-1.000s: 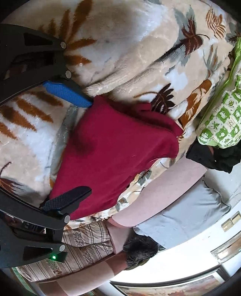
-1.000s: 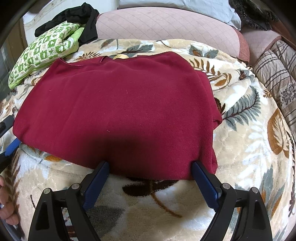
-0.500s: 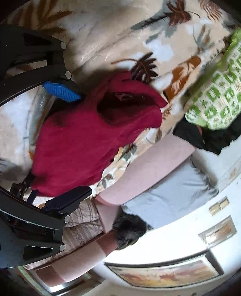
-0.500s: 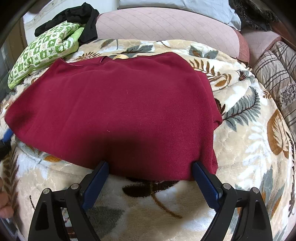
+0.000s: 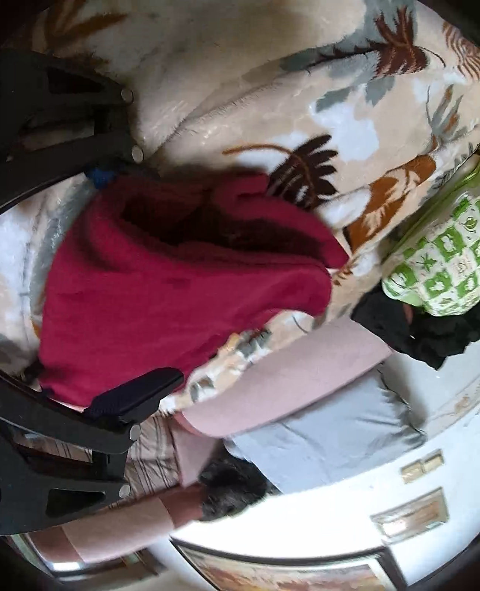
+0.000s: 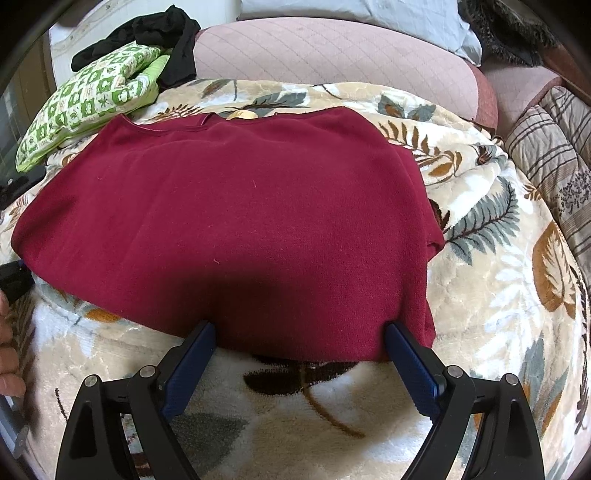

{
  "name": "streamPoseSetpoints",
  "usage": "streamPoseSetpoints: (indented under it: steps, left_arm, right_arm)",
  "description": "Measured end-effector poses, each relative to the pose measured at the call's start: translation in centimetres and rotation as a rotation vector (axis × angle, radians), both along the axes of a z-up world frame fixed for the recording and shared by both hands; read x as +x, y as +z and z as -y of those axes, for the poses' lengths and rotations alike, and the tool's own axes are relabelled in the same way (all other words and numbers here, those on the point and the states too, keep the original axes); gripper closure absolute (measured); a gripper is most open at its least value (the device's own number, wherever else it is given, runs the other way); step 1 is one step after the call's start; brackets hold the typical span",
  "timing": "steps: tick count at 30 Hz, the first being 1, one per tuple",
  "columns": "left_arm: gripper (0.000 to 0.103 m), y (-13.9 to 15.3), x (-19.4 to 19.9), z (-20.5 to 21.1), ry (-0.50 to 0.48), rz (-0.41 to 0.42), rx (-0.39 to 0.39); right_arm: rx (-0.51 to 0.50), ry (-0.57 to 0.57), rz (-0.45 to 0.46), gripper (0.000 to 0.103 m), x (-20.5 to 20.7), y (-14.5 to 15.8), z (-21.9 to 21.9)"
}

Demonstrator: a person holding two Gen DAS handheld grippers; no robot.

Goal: Fold small clothes

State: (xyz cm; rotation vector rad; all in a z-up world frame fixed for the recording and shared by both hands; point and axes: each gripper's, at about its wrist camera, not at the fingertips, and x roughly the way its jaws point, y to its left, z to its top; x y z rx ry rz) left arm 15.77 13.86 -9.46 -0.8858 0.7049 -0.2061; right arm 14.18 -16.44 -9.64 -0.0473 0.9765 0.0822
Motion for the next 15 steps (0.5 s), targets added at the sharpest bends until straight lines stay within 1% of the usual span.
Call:
streamPoseSetpoints:
  steps: [1,2,3,4,5,6,7,8,10,12,13,14,15]
  left_arm:
    - [0.046,-0.3,0.1,-0.1,0.010,-0.047,0.013]
    - [0.065,-0.7,0.1,-0.4,0.023,-0.085,0.013]
    - [0.074,-1.2,0.1,-0.7,0.042,-0.124,0.010]
    - [0.084,-1.6,0.1,-1.0,0.062,-0.159,0.004]
    - [0.085,-1.8,0.0,-1.1,0.072,-0.171,-0.010]
    - [0.086,-1.6,-0.1,-1.1,0.082,-0.174,-0.010]
    - [0.088,-1.3,-0.2,-0.8,0.087,-0.176,0.007]
    - [0.090,-1.0,-0.4,-0.6,0.091,-0.174,0.024]
    - [0.091,-0.7,-0.6,-0.2,0.106,-0.176,0.053]
    - [0.092,-0.6,-0.9,0.0,0.119,-0.183,0.068]
    - [0.092,-0.6,-0.9,0.2,0.125,-0.186,0.064]
    - [0.091,-0.8,-0.9,0.2,0.128,-0.192,0.050]
    - [0.091,-1.2,-0.9,0.0,0.135,-0.203,0.019]
  right_arm:
    - [0.006,0.002,0.002,0.012,0.1,0.3,0.1]
    - [0.030,0.005,0.049,0.019,-0.3,1.5,0.2]
    - [0.060,0.016,0.113,0.024,-0.8,2.8,0.3]
    - [0.087,0.024,0.183,0.024,-1.4,4.1,0.3]
    - [0.132,0.041,0.266,0.024,-1.8,6.1,0.0]
    - [0.161,0.062,0.284,0.024,-1.6,7.2,-0.6]
    - [0.193,0.094,0.277,0.024,-0.9,8.1,-1.4]
    - [0.240,0.166,0.226,0.024,0.8,9.3,-3.2]
    - [0.285,0.267,0.143,0.024,3.4,10.4,-6.2]
    - [0.346,0.397,0.032,0.024,7.0,11.5,-10.8]
    - [0.371,0.446,-0.015,0.024,8.8,11.8,-13.1]
    - [0.380,0.467,-0.044,0.024,9.8,11.9,-14.5]
    - [0.394,0.498,-0.108,0.024,11.9,11.7,-16.7]
